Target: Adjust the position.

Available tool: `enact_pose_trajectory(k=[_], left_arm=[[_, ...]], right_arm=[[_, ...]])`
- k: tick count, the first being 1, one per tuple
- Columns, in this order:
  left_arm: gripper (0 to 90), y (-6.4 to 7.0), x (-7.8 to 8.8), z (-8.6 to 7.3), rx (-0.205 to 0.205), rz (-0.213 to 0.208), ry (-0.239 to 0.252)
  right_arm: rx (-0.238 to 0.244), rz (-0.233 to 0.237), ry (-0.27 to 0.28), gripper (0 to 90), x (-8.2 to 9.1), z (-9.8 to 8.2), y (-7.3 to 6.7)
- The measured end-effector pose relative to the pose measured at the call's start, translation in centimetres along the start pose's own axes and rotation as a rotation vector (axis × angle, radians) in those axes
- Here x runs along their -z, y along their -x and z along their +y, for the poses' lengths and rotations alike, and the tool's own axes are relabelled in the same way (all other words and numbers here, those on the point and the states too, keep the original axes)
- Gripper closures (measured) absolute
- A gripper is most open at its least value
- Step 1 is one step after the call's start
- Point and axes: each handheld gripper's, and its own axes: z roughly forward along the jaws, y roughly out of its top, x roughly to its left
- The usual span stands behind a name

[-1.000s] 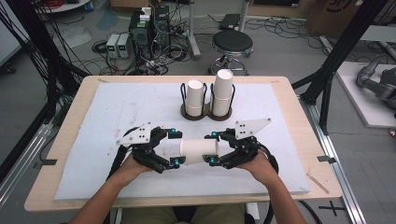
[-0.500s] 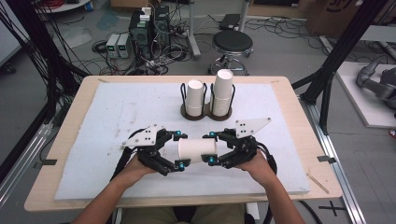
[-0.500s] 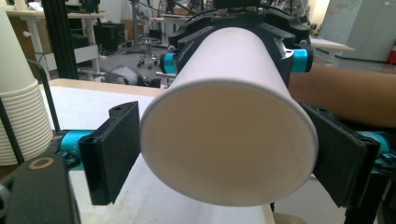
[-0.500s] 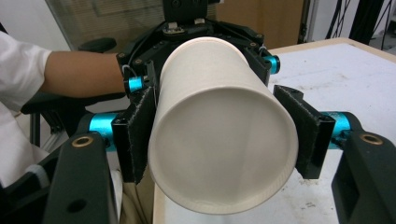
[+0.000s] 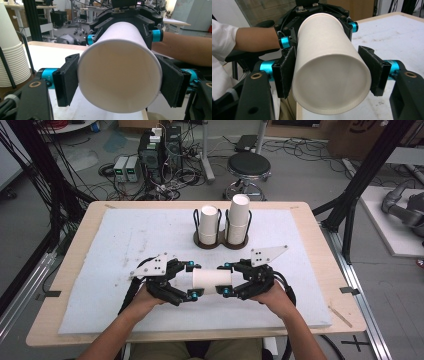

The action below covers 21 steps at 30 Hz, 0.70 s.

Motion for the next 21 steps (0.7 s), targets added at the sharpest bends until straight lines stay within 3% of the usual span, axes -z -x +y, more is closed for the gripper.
enact_pose_trajectory(k=[2,8,13,14,15,16,19,21], left_arm=[[26.4,-0.1,0.1,0.1,0.01,0.004,0.0],[26.5,-0.3,0.5,0.4,0.015,0.024,-0.019],[26.5,-0.6,1.2,1.9,-0.002,0.053,-0.096],[26.5,-0.8,1.4,2.7,-0.012,0.061,-0.135],[26.5,-0.8,1.4,2.7,-0.012,0.061,-0.135],[26.5,-0.9,1.5,3.2,-0.021,0.069,-0.165],[26.5,-1.1,1.6,4.4,-0.042,0.08,-0.23],[26.5,-1.2,1.6,5.0,-0.057,0.08,-0.275]], right_arm=[[0.001,-0.046,-0.006,23.3,-0.1,0.1,-0.2],[0.014,-0.087,-0.01,21.1,0.0,0.4,-0.5],[0.016,-0.106,0.003,19.7,0.6,1.0,-0.6],[0.031,-0.123,-0.003,19.5,0.8,1.3,-0.6],[0.031,-0.123,-0.003,19.5,0.8,1.3,-0.6],[0.043,-0.152,-0.015,18.7,0.9,1.7,-0.5],[0.045,-0.164,-0.026,18.7,0.9,2.0,-0.6],[0.071,-0.18,-0.056,18.7,0.6,2.5,-0.6]])
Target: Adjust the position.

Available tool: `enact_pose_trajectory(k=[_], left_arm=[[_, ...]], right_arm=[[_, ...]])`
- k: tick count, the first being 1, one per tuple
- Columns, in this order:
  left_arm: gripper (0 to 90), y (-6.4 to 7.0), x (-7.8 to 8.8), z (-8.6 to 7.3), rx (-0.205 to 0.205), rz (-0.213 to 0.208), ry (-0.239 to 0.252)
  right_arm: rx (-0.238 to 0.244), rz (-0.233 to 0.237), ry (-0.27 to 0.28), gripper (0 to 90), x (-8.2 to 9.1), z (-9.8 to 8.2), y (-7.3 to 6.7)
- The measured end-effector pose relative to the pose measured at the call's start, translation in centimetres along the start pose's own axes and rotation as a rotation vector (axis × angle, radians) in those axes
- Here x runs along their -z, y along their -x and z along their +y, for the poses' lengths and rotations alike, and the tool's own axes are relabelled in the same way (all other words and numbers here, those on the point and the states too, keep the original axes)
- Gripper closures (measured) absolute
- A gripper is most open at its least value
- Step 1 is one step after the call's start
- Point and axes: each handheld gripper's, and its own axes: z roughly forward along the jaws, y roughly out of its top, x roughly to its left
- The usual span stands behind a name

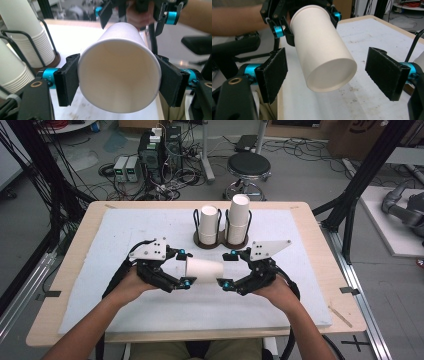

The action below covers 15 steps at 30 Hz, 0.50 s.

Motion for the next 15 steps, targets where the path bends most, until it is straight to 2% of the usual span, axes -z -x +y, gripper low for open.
enact_pose_trajectory(k=[1,3,6,8,9,10,11,13,14,15], left_arm=[[26.5,-0.1,0.0,0.3,-0.01,-0.001,-0.023],[26.5,-0.2,0.1,1.0,-0.031,-0.005,-0.077],[26.5,-0.3,0.1,2.1,-0.05,-0.009,-0.13],[26.5,-0.3,0.1,2.4,-0.058,-0.01,-0.143],[26.5,-0.3,0.1,2.9,-0.071,-0.009,-0.17],[26.6,-0.3,0.1,2.9,-0.071,-0.009,-0.17],[26.5,-0.4,0.0,3.4,-0.08,-0.006,-0.198],[26.5,-0.5,0.0,3.8,-0.091,-0.006,-0.23],[26.5,-0.5,0.0,3.8,-0.091,-0.006,-0.23],[26.5,-0.5,-0.1,4.0,-0.094,-0.007,-0.26]], right_arm=[[0.0,0.0,0.0,18.7,0.0,0.0,0.0],[0.023,-0.014,-0.036,18.7,-0.3,0.4,0.0],[0.048,-0.024,-0.067,18.7,-0.7,1.1,0.0],[0.052,-0.026,-0.076,18.7,-0.8,1.2,0.0],[0.076,-0.03,-0.1,18.7,-1.0,1.6,-0.1],[0.076,-0.03,-0.1,18.7,-1.0,1.6,-0.1],[0.103,-0.033,-0.136,18.7,-1.4,2.0,-0.2],[0.126,-0.037,-0.162,18.7,-1.6,2.3,-0.3],[0.126,-0.037,-0.162,18.7,-1.6,2.3,-0.3],[0.145,-0.038,-0.185,18.7,-2.0,2.6,-0.4]])
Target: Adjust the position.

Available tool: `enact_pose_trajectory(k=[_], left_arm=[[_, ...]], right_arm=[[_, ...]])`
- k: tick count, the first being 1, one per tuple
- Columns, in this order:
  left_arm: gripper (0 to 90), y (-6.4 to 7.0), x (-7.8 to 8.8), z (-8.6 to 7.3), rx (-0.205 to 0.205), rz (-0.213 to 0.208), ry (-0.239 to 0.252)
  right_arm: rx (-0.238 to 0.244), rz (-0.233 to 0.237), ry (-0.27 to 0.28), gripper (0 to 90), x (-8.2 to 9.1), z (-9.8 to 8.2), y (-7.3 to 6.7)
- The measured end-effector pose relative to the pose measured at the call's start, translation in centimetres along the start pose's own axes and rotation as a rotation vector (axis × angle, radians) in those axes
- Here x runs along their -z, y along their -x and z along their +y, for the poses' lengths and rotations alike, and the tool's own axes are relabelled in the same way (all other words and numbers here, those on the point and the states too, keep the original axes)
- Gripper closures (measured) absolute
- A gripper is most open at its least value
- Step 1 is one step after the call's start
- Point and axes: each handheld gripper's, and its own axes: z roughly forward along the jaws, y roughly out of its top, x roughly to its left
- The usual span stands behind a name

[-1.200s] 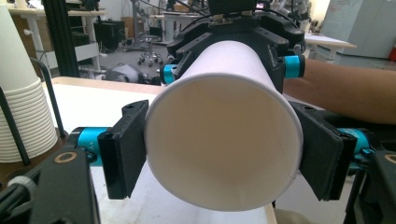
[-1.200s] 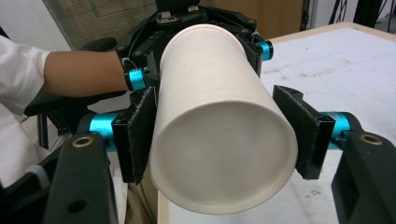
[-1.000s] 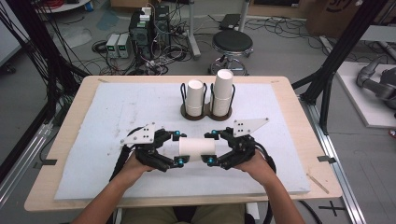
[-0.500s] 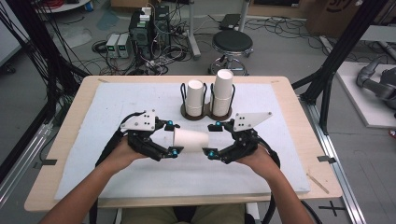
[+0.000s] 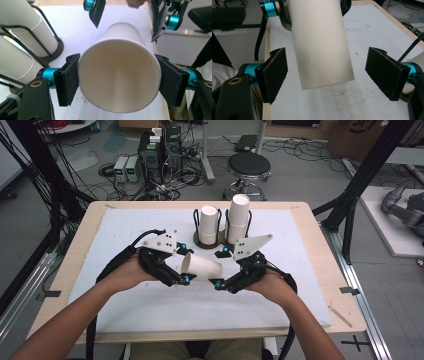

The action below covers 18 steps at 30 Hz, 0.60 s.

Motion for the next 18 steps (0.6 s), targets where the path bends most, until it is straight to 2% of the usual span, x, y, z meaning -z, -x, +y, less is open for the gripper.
enact_pose_trajectory(k=[6,7,9,10,12,13,14,15,18], left_arm=[[26.5,0.1,-0.3,0.6,-0.017,-0.008,-0.058],[26.6,0.1,-0.4,0.7,-0.017,-0.008,-0.067],[26.5,0.0,-0.5,0.8,-0.016,-0.006,-0.092],[26.5,0.0,-0.7,1.0,-0.014,-0.004,-0.117],[26.5,-0.1,-0.8,1.1,-0.015,-0.005,-0.126],[26.5,-0.1,-0.9,1.3,-0.014,-0.005,-0.146],[26.5,-0.1,-0.9,1.3,-0.014,-0.005,-0.146],[26.6,-0.2,-1.1,1.5,-0.023,-0.005,-0.162],[26.5,-0.1,-1.3,1.5,-0.018,-0.003,-0.172]], right_arm=[[0.027,-0.004,-0.041,18.7,-0.5,0.5,0.0],[0.046,-0.007,-0.073,18.8,-0.9,0.6,-0.1],[0.055,-0.006,-0.082,18.8,-1.0,0.6,-0.1],[0.073,-0.004,-0.114,18.8,-1.4,0.8,-0.3],[0.094,-0.004,-0.146,18.8,-1.8,1.0,-0.4],[0.107,-0.005,-0.16,18.8,-2.0,1.1,-0.4],[0.107,-0.005,-0.16,18.8,-2.0,1.1,-0.4],[0.116,-0.005,-0.193,18.8,-2.4,1.3,-0.4],[0.121,0.001,-0.211,18.9,-2.7,1.5,-0.4]])
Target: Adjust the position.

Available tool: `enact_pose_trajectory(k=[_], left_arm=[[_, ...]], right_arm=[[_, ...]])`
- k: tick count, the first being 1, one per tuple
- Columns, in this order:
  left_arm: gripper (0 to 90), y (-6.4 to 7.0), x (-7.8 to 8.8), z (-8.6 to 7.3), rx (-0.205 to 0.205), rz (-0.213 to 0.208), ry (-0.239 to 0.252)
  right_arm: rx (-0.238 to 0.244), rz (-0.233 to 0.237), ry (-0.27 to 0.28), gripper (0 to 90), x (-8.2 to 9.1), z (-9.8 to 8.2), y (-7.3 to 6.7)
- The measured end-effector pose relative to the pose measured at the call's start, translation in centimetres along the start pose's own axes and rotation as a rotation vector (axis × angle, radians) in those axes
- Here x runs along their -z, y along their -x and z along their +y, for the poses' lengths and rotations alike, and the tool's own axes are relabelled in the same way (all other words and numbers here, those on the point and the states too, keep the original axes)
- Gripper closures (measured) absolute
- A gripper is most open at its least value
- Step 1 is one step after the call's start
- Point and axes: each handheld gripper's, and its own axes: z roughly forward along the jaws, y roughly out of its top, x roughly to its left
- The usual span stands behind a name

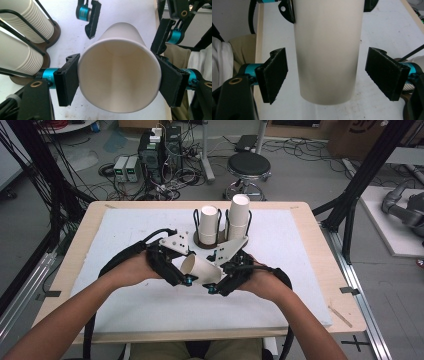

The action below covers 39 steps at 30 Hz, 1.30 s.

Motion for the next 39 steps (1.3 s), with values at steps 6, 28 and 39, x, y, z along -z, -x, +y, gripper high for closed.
enact_pose_trajectory(k=[6,28,39], left_arm=[[26.5,0.1,-0.6,0.1,-0.002,0.003,-0.037],[23.6,0.4,-1.2,-0.4,-0.004,0.003,0.043],[18.3,-0.3,1.5,-2.4,0.109,0.044,0.357]], right_arm=[[0.022,0.003,-0.057,19.6,-1.1,0.6,0.1],[0.016,0.022,-0.095,34.0,-2.9,0.2,-0.2],[-0.092,0.066,-0.002,34.4,-1.9,-2.4,0.5]])
